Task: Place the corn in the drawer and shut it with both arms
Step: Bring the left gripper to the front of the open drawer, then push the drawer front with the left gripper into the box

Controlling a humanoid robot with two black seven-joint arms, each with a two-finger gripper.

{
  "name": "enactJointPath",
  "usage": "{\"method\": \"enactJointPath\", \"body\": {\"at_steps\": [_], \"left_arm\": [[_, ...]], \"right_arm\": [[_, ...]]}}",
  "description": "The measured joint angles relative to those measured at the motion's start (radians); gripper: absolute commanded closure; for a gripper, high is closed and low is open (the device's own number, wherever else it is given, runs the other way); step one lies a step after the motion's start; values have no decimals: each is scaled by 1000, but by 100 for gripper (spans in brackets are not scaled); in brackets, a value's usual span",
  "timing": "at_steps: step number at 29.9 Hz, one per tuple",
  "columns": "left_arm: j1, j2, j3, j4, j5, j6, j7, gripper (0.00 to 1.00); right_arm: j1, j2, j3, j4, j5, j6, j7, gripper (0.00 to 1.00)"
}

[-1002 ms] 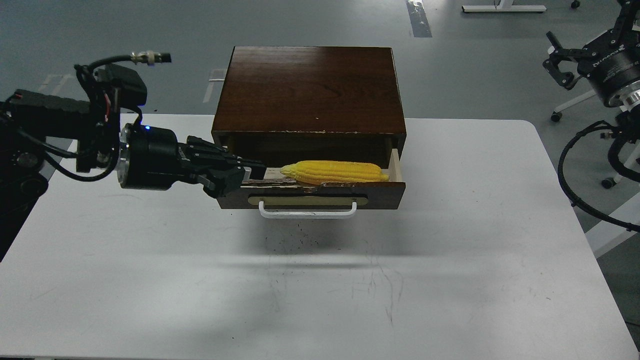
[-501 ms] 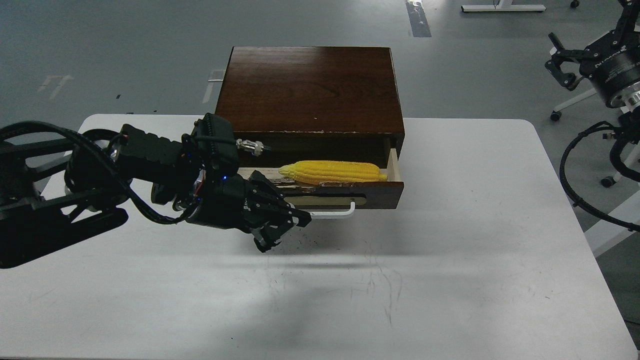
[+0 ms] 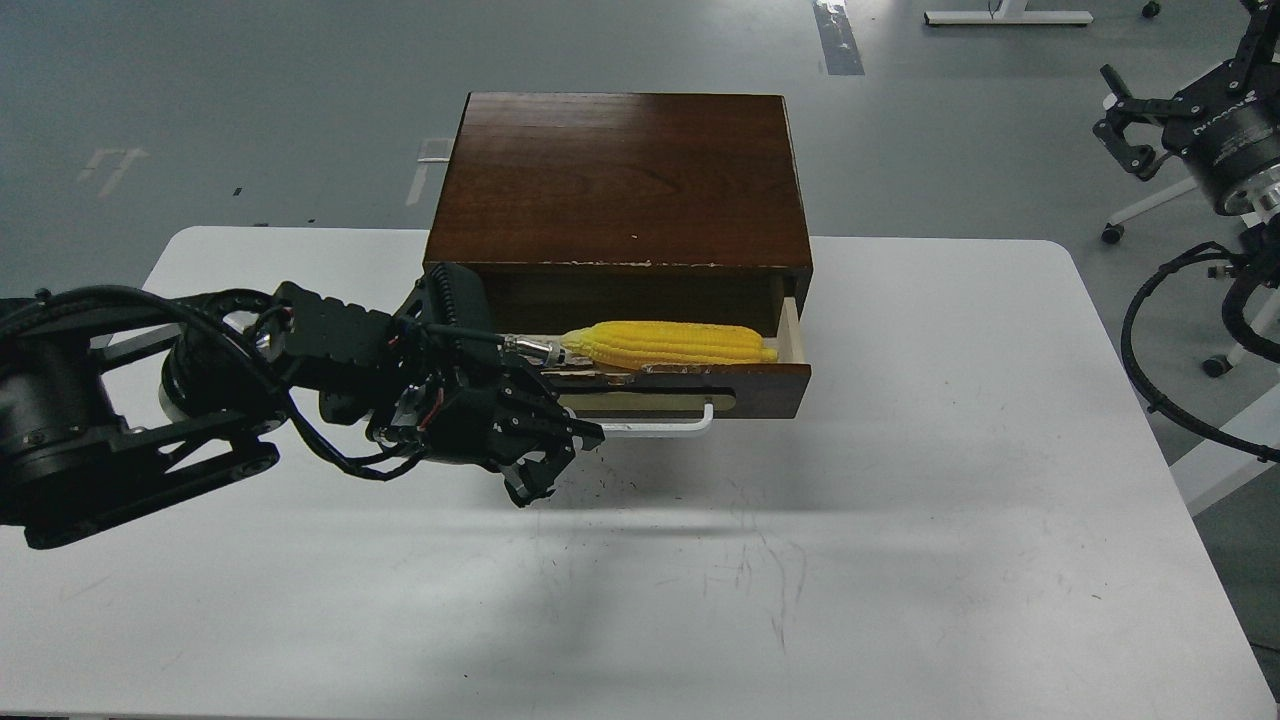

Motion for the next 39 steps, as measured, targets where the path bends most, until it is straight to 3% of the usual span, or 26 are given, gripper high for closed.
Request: {"method": "enactJointPath", "body": {"at_steps": [14,39], "left_arm": [[4,-3,0,47,28,0,4,100],[-23,-20,-9,312,10,-1,-2,100]], "right_arm": [[0,-4,2,0,0,0,1,0],[1,-7,2,0,0,0,0,0]]}}
